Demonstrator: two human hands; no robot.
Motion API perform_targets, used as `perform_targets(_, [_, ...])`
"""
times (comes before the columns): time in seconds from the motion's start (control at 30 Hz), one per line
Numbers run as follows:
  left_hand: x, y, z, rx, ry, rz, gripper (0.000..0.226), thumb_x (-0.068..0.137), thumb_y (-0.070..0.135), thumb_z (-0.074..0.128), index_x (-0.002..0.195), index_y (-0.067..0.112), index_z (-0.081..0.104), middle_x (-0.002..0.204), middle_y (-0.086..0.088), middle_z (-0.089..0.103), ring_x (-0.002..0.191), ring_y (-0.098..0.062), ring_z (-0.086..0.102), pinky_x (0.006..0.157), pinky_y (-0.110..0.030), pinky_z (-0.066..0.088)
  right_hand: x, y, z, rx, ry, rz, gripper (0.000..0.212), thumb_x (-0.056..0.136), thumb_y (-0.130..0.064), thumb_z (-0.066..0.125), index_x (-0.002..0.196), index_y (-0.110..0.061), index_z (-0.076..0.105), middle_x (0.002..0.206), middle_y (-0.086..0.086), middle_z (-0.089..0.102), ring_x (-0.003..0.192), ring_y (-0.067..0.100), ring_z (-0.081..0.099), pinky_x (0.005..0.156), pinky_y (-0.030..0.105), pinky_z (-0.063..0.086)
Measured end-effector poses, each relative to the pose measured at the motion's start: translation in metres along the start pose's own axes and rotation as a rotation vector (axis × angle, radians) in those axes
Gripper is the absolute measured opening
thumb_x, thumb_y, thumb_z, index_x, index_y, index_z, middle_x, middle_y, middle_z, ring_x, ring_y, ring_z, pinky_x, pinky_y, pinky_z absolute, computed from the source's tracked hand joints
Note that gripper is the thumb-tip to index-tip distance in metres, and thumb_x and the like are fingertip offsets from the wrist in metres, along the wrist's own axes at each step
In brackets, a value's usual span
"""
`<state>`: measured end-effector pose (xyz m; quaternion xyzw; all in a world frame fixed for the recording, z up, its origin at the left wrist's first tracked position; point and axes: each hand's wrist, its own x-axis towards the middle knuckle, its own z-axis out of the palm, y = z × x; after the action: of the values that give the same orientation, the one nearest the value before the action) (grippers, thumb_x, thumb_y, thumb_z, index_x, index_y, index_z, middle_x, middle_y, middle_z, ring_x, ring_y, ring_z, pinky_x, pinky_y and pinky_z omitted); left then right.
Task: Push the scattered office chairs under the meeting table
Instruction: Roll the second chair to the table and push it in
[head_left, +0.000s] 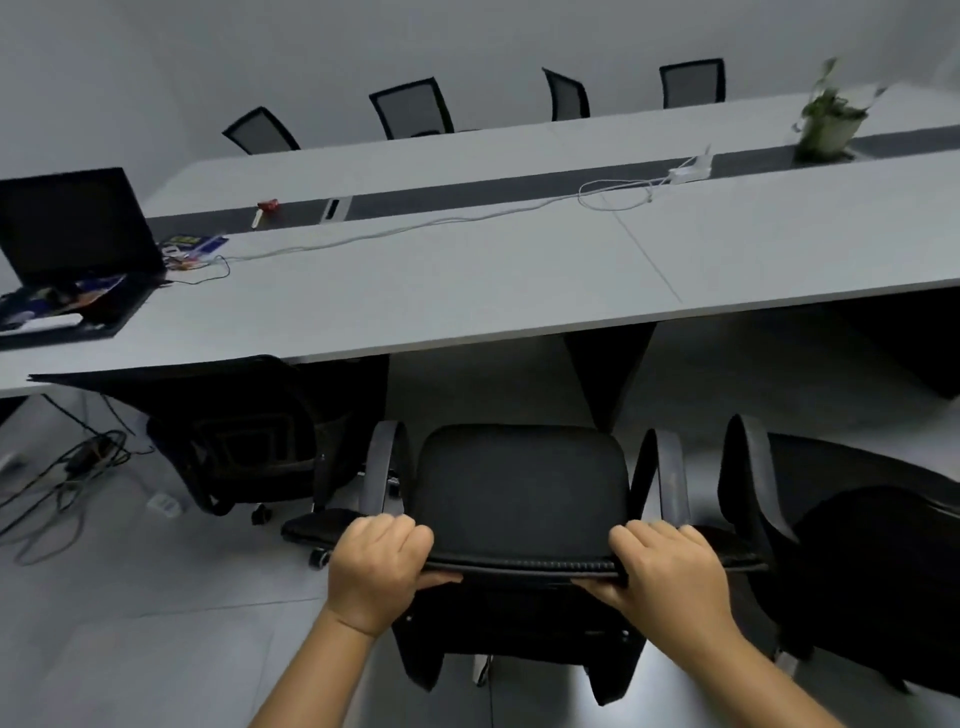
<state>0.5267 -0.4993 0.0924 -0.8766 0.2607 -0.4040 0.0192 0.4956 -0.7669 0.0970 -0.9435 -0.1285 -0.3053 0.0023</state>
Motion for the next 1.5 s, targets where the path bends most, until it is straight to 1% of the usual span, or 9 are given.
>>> perform_targets(0.1, [0.016, -0.019, 0.022, -0.025, 0.006, 0.02, 0.052, 0.089, 0.06, 0.021, 0.062, 0.016, 0.03, 0.039, 0.0, 0.04, 0.035, -0.017, 0.04, 0.052, -0.028, 0.023, 0.023, 0.0, 0.017, -0.057, 0.052, -0.008, 0.06, 0.085, -0.06, 0.032, 0.047, -0.015, 0.045, 0.043, 0.0, 0.045, 0.038, 0.02, 0.046, 0.053, 0.031, 0.018])
perform_targets(0.17, [0.031, -0.033, 0.034, -0.023, 0.005, 0.044, 0.053, 0.089, 0.06, 0.021, 0.062, 0.016, 0.028, 0.039, -0.001, 0.039, 0.035, -0.018, 0.041, 0.052, -0.029, 0.022, 0.038, 0.001, 0.025, -0.07, 0.067, -0.015, 0.063, 0.088, -0.059, 0.024, 0.048, -0.015, 0.045, 0.043, 0.001, 0.044, 0.039, 0.02, 0.046, 0.053, 0.031, 0.018])
perform_targets(0.63, [0.108, -0.062, 0.128, -0.058, 0.057, 0.076, 0.05, 0.09, 0.058, 0.026, 0.063, 0.017, 0.033, 0.039, 0.002, 0.04, 0.034, -0.014, 0.04, 0.052, -0.028, 0.021, 0.131, 0.063, 0.092, -0.091, 0.119, -0.08, 0.061, 0.086, -0.063, 0.027, 0.052, -0.015, 0.043, 0.044, -0.001, 0.044, 0.039, 0.017, 0.044, 0.053, 0.027, 0.02])
perform_targets(0.9, [0.149, -0.065, 0.187, -0.001, -0.045, -0.033, 0.057, 0.09, 0.059, 0.023, 0.058, 0.014, 0.039, 0.041, -0.001, 0.041, 0.036, -0.018, 0.041, 0.051, -0.03, 0.021, 0.19, 0.107, 0.143, -0.078, 0.109, -0.13, 0.06, 0.088, -0.06, 0.026, 0.053, -0.015, 0.044, 0.045, 0.0, 0.044, 0.04, 0.018, 0.043, 0.053, 0.027, 0.019])
perform_targets(1.03, [0.154, -0.064, 0.209, -0.079, -0.088, -0.149, 0.053, 0.088, 0.061, 0.02, 0.066, 0.015, 0.035, 0.042, -0.002, 0.046, 0.037, -0.02, 0.046, 0.055, -0.03, 0.023, 0.211, 0.12, 0.165, -0.072, 0.125, -0.172, 0.054, 0.089, -0.057, 0.029, 0.056, -0.016, 0.039, 0.046, 0.0, 0.043, 0.041, 0.018, 0.041, 0.053, 0.028, 0.018])
perform_targets(1.1, [0.149, -0.062, 0.214, -0.117, -0.098, -0.2, 0.051, 0.087, 0.062, 0.024, 0.068, 0.017, 0.035, 0.042, -0.002, 0.048, 0.043, -0.018, 0.046, 0.056, -0.029, 0.026, 0.212, 0.122, 0.175, -0.048, 0.147, -0.188, 0.049, 0.089, -0.055, 0.029, 0.059, -0.017, 0.035, 0.047, 0.0, 0.042, 0.042, 0.018, 0.04, 0.053, 0.028, 0.019])
perform_targets(1.23, [0.144, -0.06, 0.209, -0.147, -0.129, -0.231, 0.049, 0.086, 0.063, 0.026, 0.069, 0.017, 0.036, 0.043, -0.001, 0.049, 0.059, -0.014, 0.031, 0.058, -0.028, 0.027, 0.21, 0.126, 0.184, -0.044, 0.148, -0.237, 0.041, 0.091, -0.046, 0.029, 0.062, -0.017, 0.032, 0.048, 0.0, 0.04, 0.045, 0.018, 0.039, 0.053, 0.028, 0.02])
perform_targets(1.33, [0.14, -0.055, 0.199, -0.159, -0.165, -0.246, 0.05, 0.086, 0.064, 0.028, 0.069, 0.018, 0.037, 0.044, -0.001, 0.051, 0.06, -0.013, 0.032, 0.057, -0.028, 0.029, 0.205, 0.127, 0.178, -0.044, 0.119, -0.272, 0.037, 0.079, -0.038, 0.057, 0.062, -0.017, 0.032, 0.048, 0.0, 0.04, 0.051, 0.018, 0.032, 0.053, 0.028, 0.021])
perform_targets(1.5, [0.135, -0.079, 0.188, -0.118, -0.127, -0.184, 0.052, 0.087, 0.062, 0.03, 0.066, 0.016, 0.04, 0.043, -0.002, 0.051, 0.054, -0.013, 0.04, 0.055, -0.03, 0.027, 0.211, 0.105, 0.17, -0.032, 0.14, -0.271, 0.032, 0.084, -0.032, 0.047, 0.061, -0.017, 0.031, 0.047, 0.0, 0.039, 0.041, 0.018, 0.039, 0.053, 0.028, 0.019])
